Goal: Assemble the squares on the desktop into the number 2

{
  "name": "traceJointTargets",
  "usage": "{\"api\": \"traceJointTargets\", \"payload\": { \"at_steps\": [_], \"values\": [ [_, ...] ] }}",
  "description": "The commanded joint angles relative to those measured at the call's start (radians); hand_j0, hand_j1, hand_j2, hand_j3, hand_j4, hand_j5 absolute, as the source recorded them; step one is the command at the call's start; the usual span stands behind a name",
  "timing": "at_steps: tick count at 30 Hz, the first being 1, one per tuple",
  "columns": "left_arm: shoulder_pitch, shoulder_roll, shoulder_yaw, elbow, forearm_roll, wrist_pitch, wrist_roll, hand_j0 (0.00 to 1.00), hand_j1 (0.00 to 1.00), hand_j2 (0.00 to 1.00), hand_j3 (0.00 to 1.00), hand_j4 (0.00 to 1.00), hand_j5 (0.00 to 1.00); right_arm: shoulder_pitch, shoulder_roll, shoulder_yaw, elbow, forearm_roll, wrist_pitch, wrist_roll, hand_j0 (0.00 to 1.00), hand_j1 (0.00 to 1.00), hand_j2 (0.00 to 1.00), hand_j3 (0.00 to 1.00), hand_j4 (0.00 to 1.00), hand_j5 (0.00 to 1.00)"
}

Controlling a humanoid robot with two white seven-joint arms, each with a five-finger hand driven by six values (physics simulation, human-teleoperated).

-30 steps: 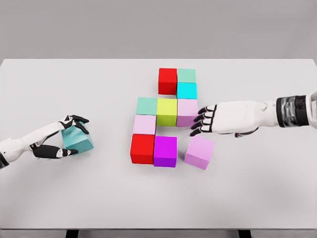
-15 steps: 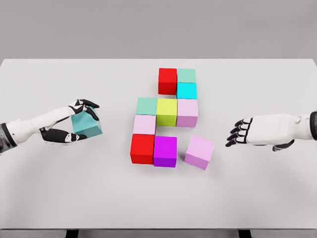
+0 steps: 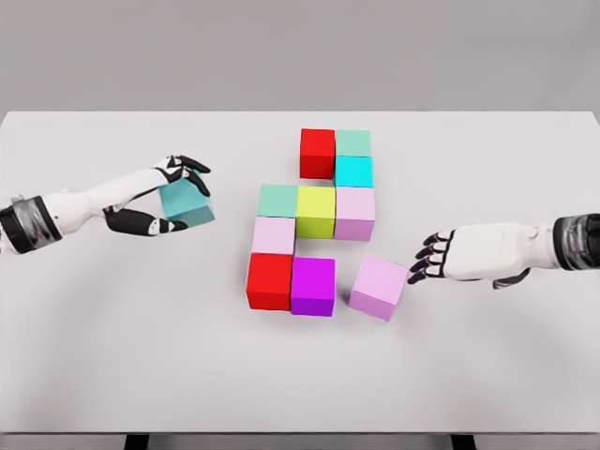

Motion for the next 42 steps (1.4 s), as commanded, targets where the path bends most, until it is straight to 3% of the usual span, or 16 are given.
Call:
{"api": "traceJointTargets", "payload": {
  "at_steps": [1,8,20,22,24,27,31,32,35,39,42],
  "values": [
    [-0.003,-0.015,-0.014,0.023,0.001,0.001,0.000,0.38,0.38,0.38,0.38,0.38,0.38,0.000,0.007,0.000,-0.001,-0.002,0.002,0.000,1.00,1.00,1.00,1.00,1.00,1.00],
    [-0.103,-0.083,-0.065,0.132,-0.014,0.000,-0.026,0.38,0.38,0.38,0.38,0.38,0.38,-0.005,0.018,0.000,-0.007,0.002,0.002,0.000,1.00,1.00,1.00,1.00,1.00,1.00],
    [-0.259,-0.233,-0.070,0.327,-0.132,0.000,-0.026,0.38,0.38,0.38,0.38,0.38,0.38,-0.011,0.051,0.000,-0.018,0.001,0.002,0.000,1.00,1.00,1.00,1.00,1.00,1.00],
    [-0.282,-0.252,-0.080,0.355,-0.152,0.000,-0.026,0.38,0.38,0.38,0.38,0.38,0.38,-0.012,0.045,-0.002,-0.012,0.001,0.002,0.000,1.00,1.00,1.00,1.00,1.00,1.00],
    [-0.337,-0.267,-0.139,0.416,-0.155,-0.002,-0.026,0.38,0.38,0.38,0.38,0.38,0.38,-0.021,0.041,-0.002,0.011,0.001,0.002,0.000,1.00,1.00,1.00,1.00,1.00,1.00],
    [-0.357,-0.295,-0.145,0.447,-0.164,-0.002,-0.026,0.38,0.38,0.38,0.38,0.38,0.38,-0.052,0.047,-0.008,0.077,-0.007,0.002,0.000,1.00,1.00,1.00,1.00,1.00,1.00],
    [-0.396,-0.330,-0.146,0.511,-0.198,-0.002,-0.026,0.38,0.38,0.38,0.38,0.38,0.38,-0.052,0.061,-0.005,0.088,-0.027,0.002,0.000,1.00,1.00,1.00,1.00,1.00,1.00],
    [-0.407,-0.339,-0.146,0.527,-0.200,-0.002,-0.026,0.38,0.38,0.38,0.38,0.38,0.38,-0.052,0.057,-0.005,0.111,-0.090,0.002,0.000,1.00,1.00,1.00,1.00,1.00,1.00],
    [-0.437,-0.370,-0.146,0.588,-0.218,-0.008,-0.026,0.38,0.38,0.38,0.38,0.38,0.38,-0.051,0.048,-0.003,0.195,-0.414,0.002,0.000,1.00,1.00,1.00,1.00,1.00,1.00],
    [-0.485,-0.410,-0.168,0.646,-0.238,-0.009,-0.026,0.38,0.38,0.38,0.38,0.38,0.38,-0.043,0.027,0.040,0.208,-0.717,0.002,0.000,1.00,1.00,1.00,1.00,1.00,1.00],
    [-0.492,-0.420,-0.172,0.649,-0.240,-0.016,-0.026,0.38,0.38,0.38,0.38,0.38,0.38,-0.041,0.027,0.105,0.203,-0.811,0.002,0.000,1.00,1.00,1.00,1.00,1.00,1.00]
  ]
}}
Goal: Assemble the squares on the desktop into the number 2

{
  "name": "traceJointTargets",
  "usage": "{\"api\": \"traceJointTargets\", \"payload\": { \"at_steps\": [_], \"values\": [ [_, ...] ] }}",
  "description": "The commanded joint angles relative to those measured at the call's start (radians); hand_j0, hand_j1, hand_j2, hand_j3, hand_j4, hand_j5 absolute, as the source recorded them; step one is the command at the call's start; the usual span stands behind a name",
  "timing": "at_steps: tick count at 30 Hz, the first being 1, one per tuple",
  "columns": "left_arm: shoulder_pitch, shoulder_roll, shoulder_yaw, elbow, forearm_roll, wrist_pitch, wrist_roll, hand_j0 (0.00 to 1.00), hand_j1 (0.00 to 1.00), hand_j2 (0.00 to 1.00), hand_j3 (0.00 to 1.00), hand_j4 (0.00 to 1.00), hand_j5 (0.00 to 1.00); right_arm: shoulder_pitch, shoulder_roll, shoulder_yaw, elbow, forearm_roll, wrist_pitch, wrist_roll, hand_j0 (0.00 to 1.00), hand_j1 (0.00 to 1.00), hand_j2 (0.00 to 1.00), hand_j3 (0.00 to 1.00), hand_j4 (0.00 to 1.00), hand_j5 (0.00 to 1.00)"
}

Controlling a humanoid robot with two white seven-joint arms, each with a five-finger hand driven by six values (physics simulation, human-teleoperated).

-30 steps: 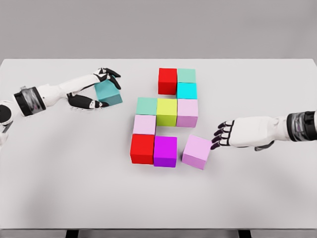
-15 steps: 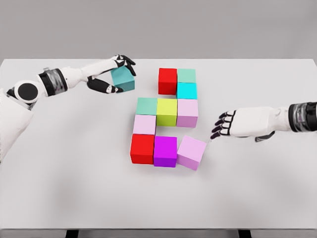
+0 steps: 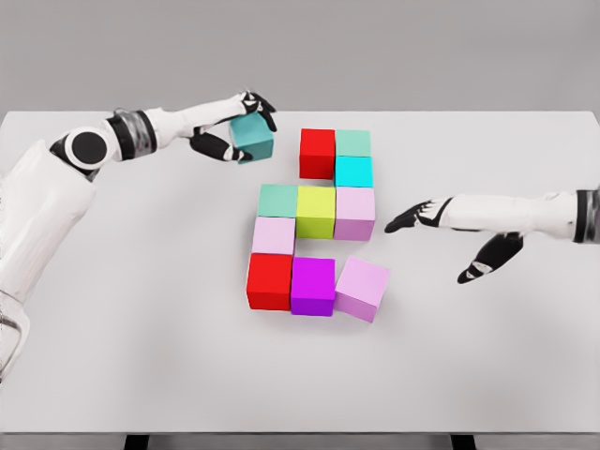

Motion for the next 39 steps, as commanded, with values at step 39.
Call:
{"api": "traceJointTargets", "payload": {
  "at_steps": [39],
  "values": [
    [-0.067,-0.136,-0.004,0.268,0.004,-0.123,0.002,0.42,0.42,0.42,0.42,0.42,0.42,0.057,0.062,0.130,0.050,-0.257,0.002,0.000,1.00,1.00,1.00,1.00,1.00,1.00]
  ]
}}
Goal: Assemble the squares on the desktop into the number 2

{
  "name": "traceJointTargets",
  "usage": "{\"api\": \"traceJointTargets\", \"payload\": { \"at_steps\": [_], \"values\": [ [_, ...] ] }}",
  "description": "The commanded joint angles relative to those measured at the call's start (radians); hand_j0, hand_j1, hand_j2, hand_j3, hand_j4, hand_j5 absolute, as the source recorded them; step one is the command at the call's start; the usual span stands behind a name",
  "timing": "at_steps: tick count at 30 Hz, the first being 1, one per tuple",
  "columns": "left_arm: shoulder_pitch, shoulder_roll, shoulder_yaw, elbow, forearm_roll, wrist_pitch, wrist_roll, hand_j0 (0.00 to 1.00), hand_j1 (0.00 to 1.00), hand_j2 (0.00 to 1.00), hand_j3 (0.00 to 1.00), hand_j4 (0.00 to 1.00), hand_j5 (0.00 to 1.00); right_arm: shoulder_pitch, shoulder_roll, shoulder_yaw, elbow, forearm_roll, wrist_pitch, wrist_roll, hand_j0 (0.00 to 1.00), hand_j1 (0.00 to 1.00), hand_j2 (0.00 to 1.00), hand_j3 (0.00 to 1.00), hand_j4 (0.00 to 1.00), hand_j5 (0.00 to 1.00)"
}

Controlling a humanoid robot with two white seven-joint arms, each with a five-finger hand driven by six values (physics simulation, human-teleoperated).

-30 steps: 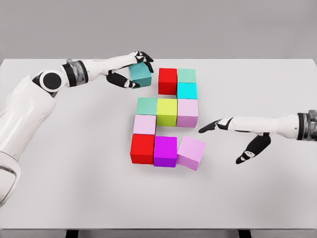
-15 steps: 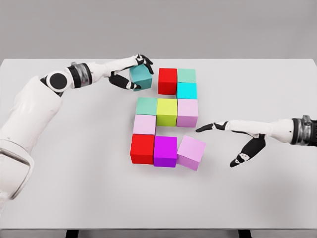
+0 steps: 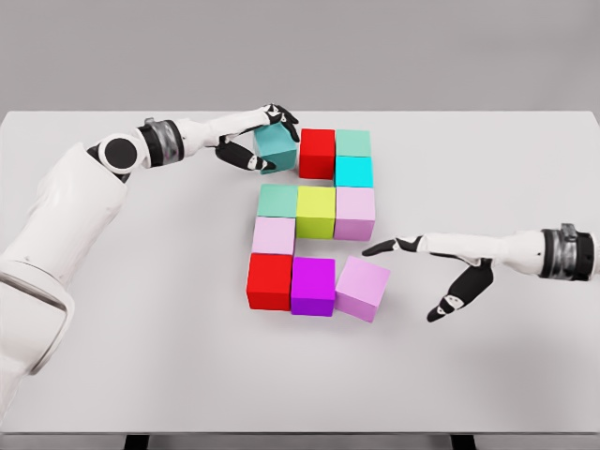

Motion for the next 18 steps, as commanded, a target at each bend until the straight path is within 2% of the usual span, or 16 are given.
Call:
{"api": "traceJointTargets", "payload": {
  "at_steps": [1,2,4,11,18],
  "values": [
    [0.000,0.001,0.006,-0.002,0.009,0.003,0.001,0.45,0.45,0.45,0.45,0.45,0.45,0.000,0.006,0.008,0.000,-0.008,0.002,0.000,1.00,1.00,1.00,1.00,1.00,1.00],
    [0.000,0.003,0.012,-0.002,0.011,0.003,0.001,0.56,0.56,0.56,0.56,0.56,0.56,0.000,0.012,0.009,-0.002,-0.007,0.002,0.000,1.00,1.00,1.00,1.00,1.00,1.00],
    [0.000,0.006,0.016,0.001,0.012,0.003,0.001,0.66,0.66,0.66,0.66,0.66,0.66,0.000,0.015,0.009,-0.002,-0.007,0.002,0.000,1.00,1.00,1.00,1.00,1.00,1.00],
    [0.000,0.008,0.018,0.004,0.015,0.003,0.001,0.86,0.86,0.86,0.86,0.86,0.86,0.000,0.020,0.009,-0.005,-0.004,0.002,0.000,1.00,1.00,1.00,1.00,1.00,1.00],
    [0.000,0.008,0.019,0.005,0.017,0.003,0.001,0.88,0.88,0.88,0.88,0.88,0.88,-0.002,0.032,0.022,-0.005,0.000,0.002,0.000,1.00,1.00,1.00,1.00,1.00,1.00]
  ]
}}
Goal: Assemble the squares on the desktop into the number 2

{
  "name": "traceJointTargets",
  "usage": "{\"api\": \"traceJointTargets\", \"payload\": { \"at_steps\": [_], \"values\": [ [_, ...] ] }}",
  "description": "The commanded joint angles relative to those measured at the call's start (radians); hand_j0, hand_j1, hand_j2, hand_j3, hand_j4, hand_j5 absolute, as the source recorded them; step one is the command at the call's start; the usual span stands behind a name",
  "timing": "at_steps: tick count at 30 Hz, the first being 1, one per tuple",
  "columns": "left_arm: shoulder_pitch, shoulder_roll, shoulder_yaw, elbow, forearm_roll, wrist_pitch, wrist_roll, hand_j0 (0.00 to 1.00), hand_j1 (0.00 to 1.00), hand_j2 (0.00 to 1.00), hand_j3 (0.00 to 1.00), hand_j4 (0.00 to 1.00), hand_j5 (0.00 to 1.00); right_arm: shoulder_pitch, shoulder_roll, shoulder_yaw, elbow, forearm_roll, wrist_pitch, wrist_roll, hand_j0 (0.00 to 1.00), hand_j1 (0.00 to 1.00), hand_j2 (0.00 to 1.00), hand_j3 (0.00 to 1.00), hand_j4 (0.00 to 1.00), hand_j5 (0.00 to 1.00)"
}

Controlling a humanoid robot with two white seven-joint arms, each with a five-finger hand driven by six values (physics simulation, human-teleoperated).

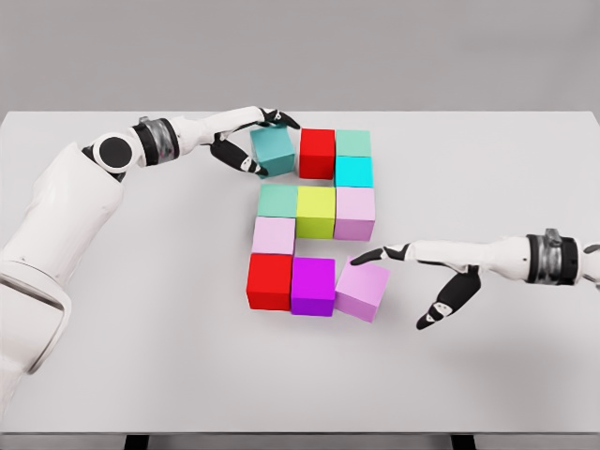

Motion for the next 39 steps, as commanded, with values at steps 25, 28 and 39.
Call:
{"api": "traceJointTargets", "payload": {
  "at_steps": [25,28,39],
  "values": [
    [-0.002,0.008,0.006,-0.012,0.006,0.002,0.001,0.89,0.89,0.89,0.89,0.89,0.89,-0.009,0.053,0.000,0.076,-0.018,0.002,0.000,1.00,1.00,1.00,1.00,1.00,1.00],
    [-0.002,0.009,0.007,-0.012,0.006,0.002,0.001,0.89,0.89,0.89,0.89,0.89,0.89,-0.011,0.050,-0.004,0.082,-0.019,0.002,0.000,1.00,1.00,1.00,1.00,1.00,1.00],
    [-0.021,0.017,0.038,0.002,0.008,0.013,0.001,0.88,0.88,0.88,0.88,0.88,0.88,-0.002,0.053,0.035,0.151,-0.061,0.002,0.000,1.00,1.00,1.00,1.00,1.00,1.00]
  ]
}}
